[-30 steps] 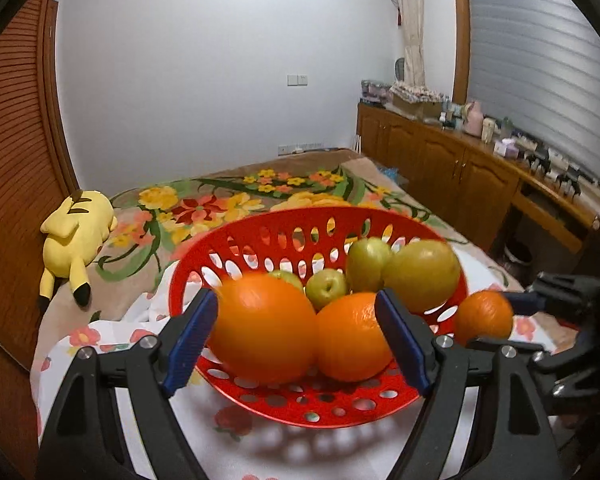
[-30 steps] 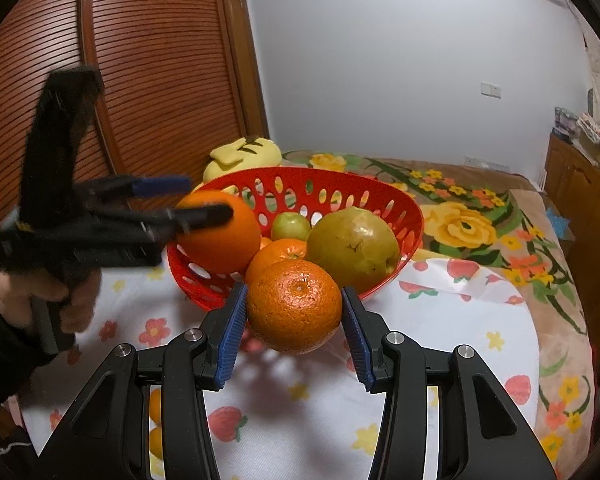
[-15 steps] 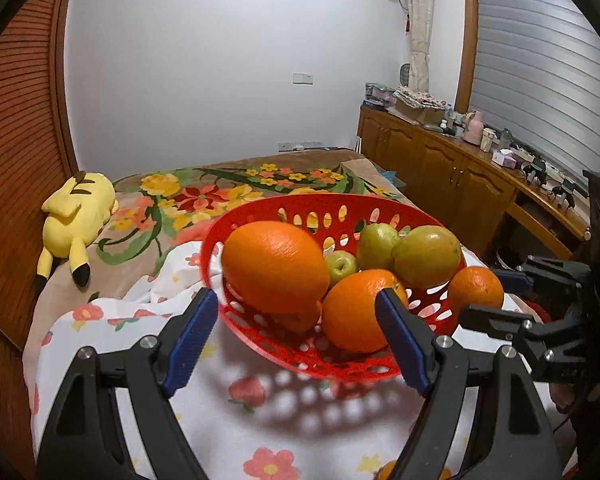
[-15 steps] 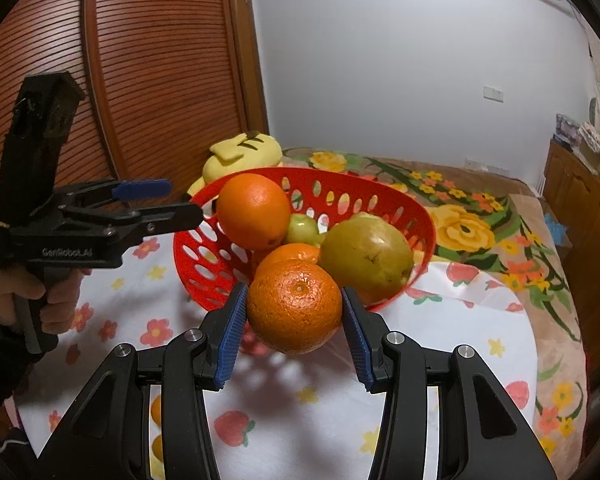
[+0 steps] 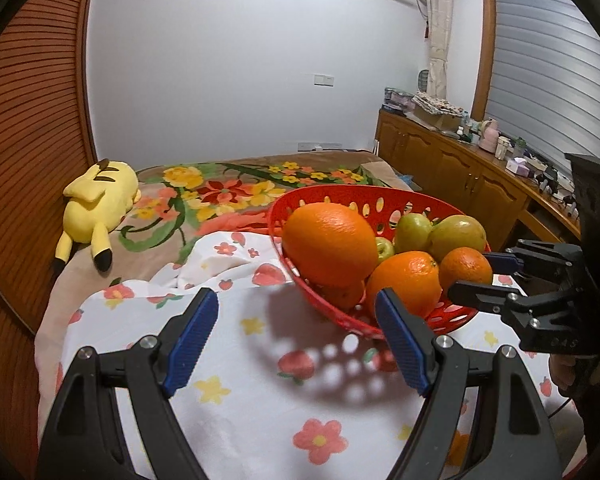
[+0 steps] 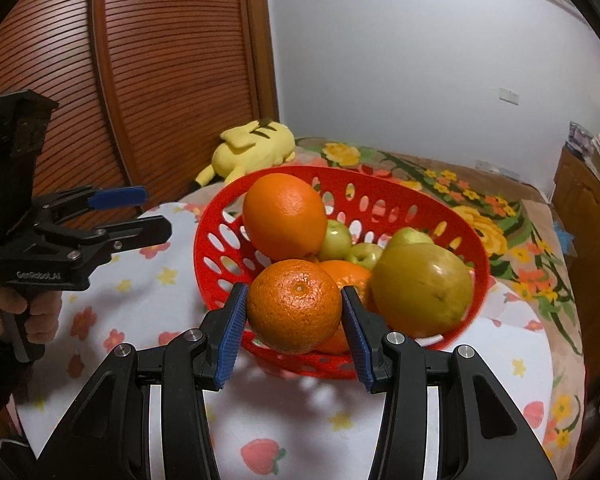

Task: Organize fruits
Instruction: 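Open the left gripper to drop the orange while the right gripper releases the mandarin into the basket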

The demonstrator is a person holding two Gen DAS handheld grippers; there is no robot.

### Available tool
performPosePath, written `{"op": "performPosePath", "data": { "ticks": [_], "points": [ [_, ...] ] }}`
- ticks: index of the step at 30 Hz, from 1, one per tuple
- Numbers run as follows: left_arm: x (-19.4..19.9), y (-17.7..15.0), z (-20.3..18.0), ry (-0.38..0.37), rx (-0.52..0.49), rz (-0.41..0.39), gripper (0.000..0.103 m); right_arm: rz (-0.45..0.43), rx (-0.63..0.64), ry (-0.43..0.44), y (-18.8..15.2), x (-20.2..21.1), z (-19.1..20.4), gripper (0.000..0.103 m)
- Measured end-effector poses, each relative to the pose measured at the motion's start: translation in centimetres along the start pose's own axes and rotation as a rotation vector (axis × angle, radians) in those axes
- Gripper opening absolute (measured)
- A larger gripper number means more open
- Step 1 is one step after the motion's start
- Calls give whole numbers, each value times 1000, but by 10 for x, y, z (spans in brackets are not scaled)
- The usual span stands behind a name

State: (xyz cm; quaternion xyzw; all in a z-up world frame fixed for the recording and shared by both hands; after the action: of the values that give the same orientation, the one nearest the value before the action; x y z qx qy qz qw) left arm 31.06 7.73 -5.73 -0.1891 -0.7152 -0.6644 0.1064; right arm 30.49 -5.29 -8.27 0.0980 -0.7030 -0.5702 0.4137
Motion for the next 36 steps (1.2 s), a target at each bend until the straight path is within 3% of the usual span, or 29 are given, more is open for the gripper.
{"op": "performPosePath", "data": {
  "ticks": [19, 25, 36],
  "points": [
    [28, -26, 13, 17, 23, 19, 81, 87, 6, 7, -5, -43, 11, 51],
    [39, -26, 7, -19, 58, -11, 81, 60, 8, -12, 4, -27, 13, 51],
    [63, -32, -20, -62, 26, -24, 81, -11, 5, -73, 2, 44, 24, 56]
  ]
}}
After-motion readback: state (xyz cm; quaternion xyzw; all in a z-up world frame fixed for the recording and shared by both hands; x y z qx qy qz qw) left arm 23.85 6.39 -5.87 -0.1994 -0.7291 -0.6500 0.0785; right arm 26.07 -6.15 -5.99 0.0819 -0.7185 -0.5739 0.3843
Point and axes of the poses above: each gripper's, at about its wrist camera, not at the fingertips, and x roughly against the way its jaws point, z to its left, y to its top, the point moved 8 cm from there along -x, roughly the way its jaws point, and after that the axes turned 12 degrees about -z, right-handed, at the moved point
